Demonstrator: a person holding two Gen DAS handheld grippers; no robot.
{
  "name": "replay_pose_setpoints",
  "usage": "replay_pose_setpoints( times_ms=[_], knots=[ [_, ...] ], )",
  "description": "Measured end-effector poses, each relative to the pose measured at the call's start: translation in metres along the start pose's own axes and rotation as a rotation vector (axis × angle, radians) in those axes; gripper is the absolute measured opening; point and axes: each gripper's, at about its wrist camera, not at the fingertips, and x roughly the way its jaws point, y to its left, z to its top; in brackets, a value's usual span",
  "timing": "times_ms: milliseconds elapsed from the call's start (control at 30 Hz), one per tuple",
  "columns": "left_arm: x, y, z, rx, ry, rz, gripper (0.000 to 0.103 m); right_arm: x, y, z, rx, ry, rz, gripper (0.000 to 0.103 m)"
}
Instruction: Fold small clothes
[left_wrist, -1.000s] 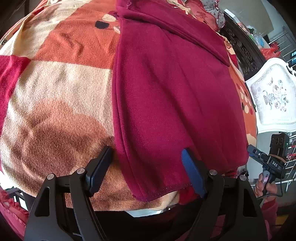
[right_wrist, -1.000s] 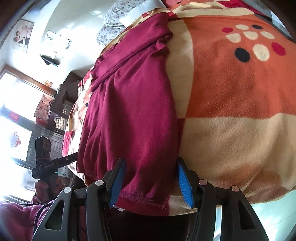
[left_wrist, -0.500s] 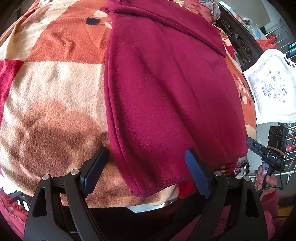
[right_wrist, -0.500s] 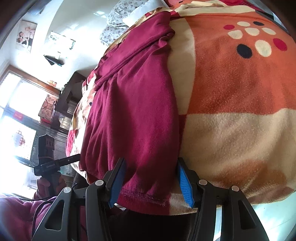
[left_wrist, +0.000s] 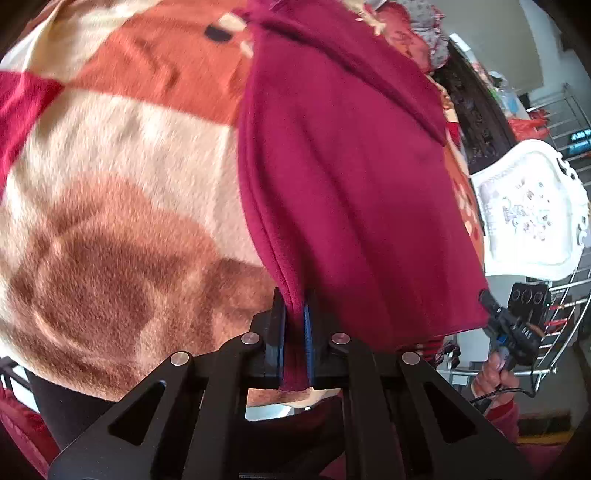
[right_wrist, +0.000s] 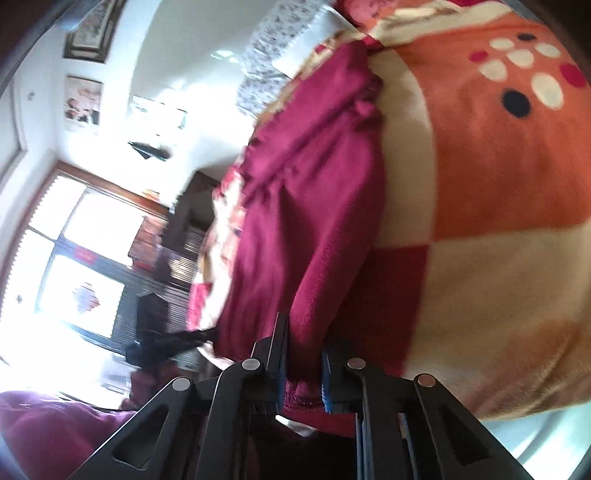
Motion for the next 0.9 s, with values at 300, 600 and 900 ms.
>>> replay_pose_setpoints(
  times_ms=[300,600,900],
  knots=[
    [-0.035,-0.020,0.011,0.045,-0.107,-0.061,0.006,-0.018,0.030,0.027,-0.033,-0.096,0.084,0.012],
    [-0.073,-0.031,0.062,0.050,-0.273,-0.131,0.006,-0.023,0.047,0.072,-0.053,-0.231,0.161,0.012],
    [-0.084,-0.047,0.148,0.094,-0.417,-0.113,0.006,-0.001,0.068,0.165,-0.145,-0.283,0.127,0.012]
  ],
)
